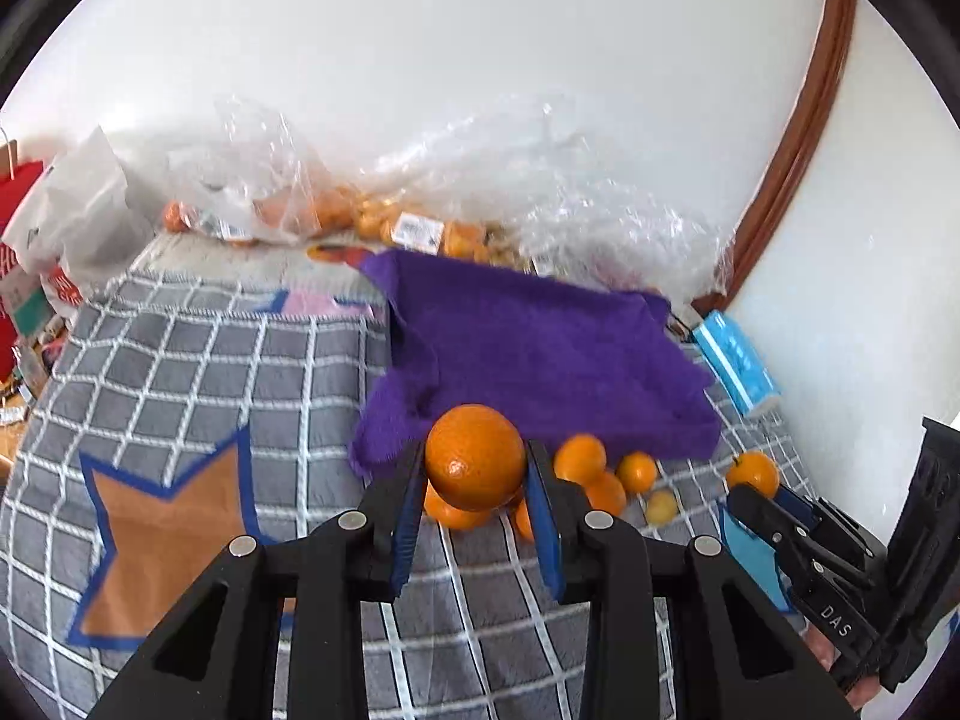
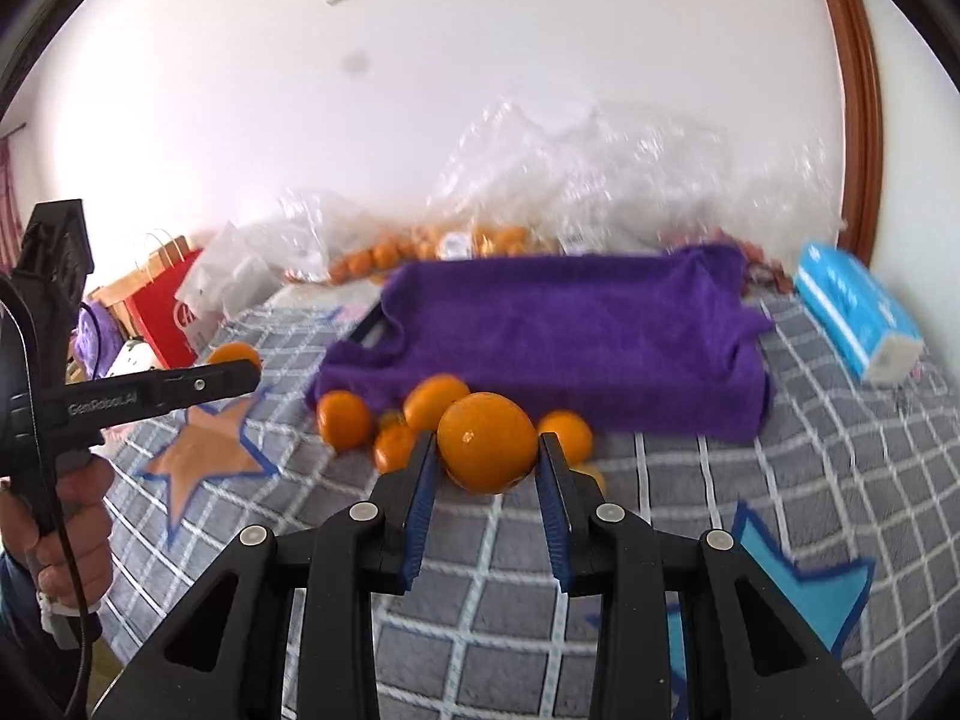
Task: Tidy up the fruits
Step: 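Lift both held oranges and carry them over the purple towel, then open both tools to drop the oranges onto the purple towel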
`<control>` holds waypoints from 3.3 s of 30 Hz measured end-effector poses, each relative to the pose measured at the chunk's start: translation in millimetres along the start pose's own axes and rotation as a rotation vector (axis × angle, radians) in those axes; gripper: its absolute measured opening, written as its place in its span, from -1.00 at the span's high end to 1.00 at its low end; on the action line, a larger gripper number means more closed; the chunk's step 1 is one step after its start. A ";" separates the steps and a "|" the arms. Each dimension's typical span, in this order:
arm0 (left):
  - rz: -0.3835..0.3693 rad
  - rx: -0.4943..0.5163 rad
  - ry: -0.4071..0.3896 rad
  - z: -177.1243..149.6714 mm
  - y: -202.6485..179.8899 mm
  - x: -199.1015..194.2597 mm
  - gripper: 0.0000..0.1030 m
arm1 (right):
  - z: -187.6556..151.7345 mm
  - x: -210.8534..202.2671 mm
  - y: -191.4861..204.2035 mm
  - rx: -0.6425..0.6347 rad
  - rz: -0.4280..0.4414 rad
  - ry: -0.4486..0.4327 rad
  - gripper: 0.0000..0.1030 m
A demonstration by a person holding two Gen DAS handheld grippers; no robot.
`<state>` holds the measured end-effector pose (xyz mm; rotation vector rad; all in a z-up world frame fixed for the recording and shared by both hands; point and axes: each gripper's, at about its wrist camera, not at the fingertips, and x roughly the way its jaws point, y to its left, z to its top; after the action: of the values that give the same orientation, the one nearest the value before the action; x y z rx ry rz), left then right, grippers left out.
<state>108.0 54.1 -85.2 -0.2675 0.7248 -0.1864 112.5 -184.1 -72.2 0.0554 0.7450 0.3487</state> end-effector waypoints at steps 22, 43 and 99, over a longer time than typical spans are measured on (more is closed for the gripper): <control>0.016 -0.023 -0.092 77.4 3.3 74.3 0.41 | 100.3 82.0 -27.0 0.029 -0.092 -0.073 0.36; 0.055 -0.046 0.016 54.0 27.0 136.1 0.41 | 67.9 146.8 -83.3 0.168 -0.124 0.069 0.36; 0.056 0.080 -0.042 53.7 -13.3 73.6 -0.05 | 75.9 81.6 -52.1 0.147 -0.161 0.004 -0.46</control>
<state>197.2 31.8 -88.8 -0.1741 0.6805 -0.1553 234.3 -200.6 -78.6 0.1322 0.7733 0.1403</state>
